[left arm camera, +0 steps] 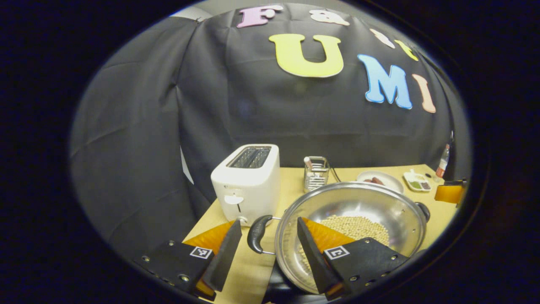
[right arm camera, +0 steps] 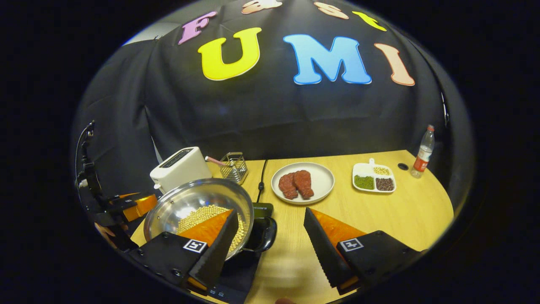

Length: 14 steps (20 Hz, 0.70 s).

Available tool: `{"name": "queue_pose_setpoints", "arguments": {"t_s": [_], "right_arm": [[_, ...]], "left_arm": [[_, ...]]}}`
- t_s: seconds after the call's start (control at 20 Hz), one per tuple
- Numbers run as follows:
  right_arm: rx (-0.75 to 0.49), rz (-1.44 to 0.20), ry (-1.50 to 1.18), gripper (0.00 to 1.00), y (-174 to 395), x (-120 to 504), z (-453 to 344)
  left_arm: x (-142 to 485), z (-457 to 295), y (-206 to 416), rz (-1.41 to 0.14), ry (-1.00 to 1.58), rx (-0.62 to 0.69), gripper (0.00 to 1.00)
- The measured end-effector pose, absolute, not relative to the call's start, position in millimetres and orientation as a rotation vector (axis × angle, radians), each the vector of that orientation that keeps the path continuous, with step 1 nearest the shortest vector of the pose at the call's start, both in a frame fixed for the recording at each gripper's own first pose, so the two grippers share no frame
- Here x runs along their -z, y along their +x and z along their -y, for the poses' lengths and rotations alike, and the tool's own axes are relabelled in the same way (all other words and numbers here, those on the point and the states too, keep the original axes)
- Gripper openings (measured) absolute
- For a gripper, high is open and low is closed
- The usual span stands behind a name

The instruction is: First push the handle of the pot to place it horizontally, then grasp the pot with both hands and set it on the induction cooktop.

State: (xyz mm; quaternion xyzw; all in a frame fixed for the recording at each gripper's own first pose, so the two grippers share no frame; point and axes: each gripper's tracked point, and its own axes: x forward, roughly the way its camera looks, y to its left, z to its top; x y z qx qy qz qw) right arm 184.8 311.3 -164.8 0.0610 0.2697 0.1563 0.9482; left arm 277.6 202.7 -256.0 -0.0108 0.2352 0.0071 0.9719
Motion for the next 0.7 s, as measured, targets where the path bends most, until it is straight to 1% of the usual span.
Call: {"name": "queue_pose_setpoints", "arguments": {"t_s": [0.05,0.2,0.25,0.3,0.35,0.4,0.6,0.65,0.7], "right_arm": [[-0.307,-0.526,0.121,0.98,183.8,157.4,-299.3],[-0.295,-0.466,0.126,0.98,180.2,133.5,-264.1],[-0.293,-0.451,0.123,0.98,178.2,128.1,-252.0],[-0.283,-0.438,0.115,0.98,175.9,122.8,-237.5],[-0.278,-0.423,0.109,0.98,172.3,116.4,-225.0],[-0.274,-0.406,0.105,0.98,167.9,109.0,-212.4],[-0.260,-0.331,0.085,0.98,148.2,81.0,-160.5],[-0.254,-0.311,0.080,0.98,142.2,72.7,-148.2],[-0.249,-0.294,0.076,0.98,136.8,65.8,-135.8]], "left_arm": [[243.0,-196.1,274.1,-0.449,-0.018,-0.017,0.81],[205.8,-170.7,265.8,-0.381,0.005,-0.010,0.81],[195.6,-160.7,261.8,-0.367,0.008,-0.011,0.78],[184.7,-150.0,257.7,-0.352,0.007,-0.008,0.81],[173.1,-138.9,253.0,-0.335,0.003,-0.005,0.81],[162.7,-125.5,248.1,-0.319,-0.002,-0.001,0.78],[122.2,-73.5,218.0,-0.263,-0.019,0.035,0.78],[112.1,-62.3,209.1,-0.246,-0.016,0.039,0.82],[103.0,-52.8,200.4,-0.231,-0.013,0.042,0.83]]}}
